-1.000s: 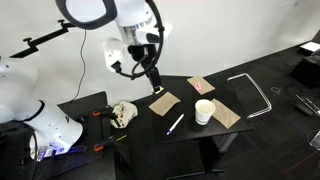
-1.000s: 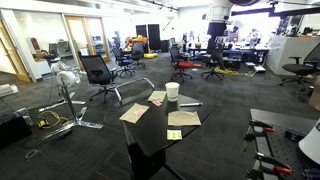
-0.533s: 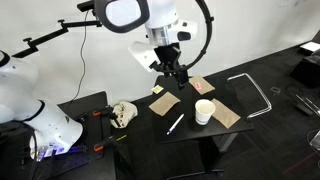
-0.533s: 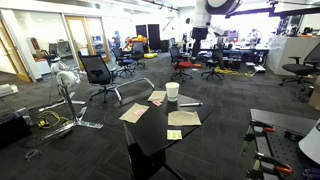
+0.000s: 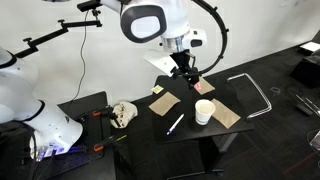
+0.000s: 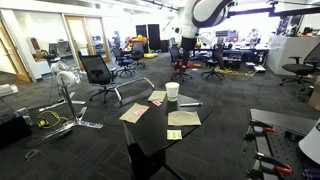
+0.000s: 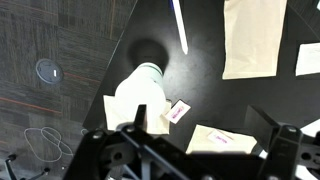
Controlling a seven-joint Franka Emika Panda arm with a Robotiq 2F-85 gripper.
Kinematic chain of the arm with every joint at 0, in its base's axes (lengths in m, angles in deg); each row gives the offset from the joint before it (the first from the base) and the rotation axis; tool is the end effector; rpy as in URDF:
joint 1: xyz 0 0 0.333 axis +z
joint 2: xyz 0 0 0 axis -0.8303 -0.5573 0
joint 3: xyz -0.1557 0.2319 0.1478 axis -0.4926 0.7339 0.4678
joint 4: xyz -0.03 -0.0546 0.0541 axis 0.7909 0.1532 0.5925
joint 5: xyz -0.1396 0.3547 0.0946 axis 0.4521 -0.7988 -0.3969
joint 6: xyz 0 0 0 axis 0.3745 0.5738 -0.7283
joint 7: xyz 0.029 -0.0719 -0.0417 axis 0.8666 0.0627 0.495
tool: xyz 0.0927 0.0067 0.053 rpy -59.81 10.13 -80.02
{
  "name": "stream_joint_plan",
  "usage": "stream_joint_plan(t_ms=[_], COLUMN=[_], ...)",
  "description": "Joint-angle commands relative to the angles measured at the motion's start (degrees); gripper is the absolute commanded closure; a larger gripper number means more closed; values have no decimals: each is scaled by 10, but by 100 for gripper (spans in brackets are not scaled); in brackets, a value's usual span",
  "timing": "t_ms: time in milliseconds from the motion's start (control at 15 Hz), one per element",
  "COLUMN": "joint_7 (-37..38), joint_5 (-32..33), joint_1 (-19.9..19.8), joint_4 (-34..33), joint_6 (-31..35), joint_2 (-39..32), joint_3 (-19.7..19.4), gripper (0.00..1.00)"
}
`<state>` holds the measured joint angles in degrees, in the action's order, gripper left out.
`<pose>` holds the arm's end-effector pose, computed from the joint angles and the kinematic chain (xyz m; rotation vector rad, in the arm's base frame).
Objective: Move the cup to the left
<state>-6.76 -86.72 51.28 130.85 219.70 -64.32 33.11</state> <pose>0.5413 -0.1330 0.3919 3.0239 0.3904 0.2668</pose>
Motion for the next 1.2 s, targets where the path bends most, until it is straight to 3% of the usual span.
stream_joint_plan(t_ms=[0,1133], joint_7=[1,-9], joint_5=[1,-1], joint_1=[-10,-16], joint_4=[-4,-28], joint_6=[0,15], joint_2=[-9,-61], joint_3=[13,23], gripper=[0,0])
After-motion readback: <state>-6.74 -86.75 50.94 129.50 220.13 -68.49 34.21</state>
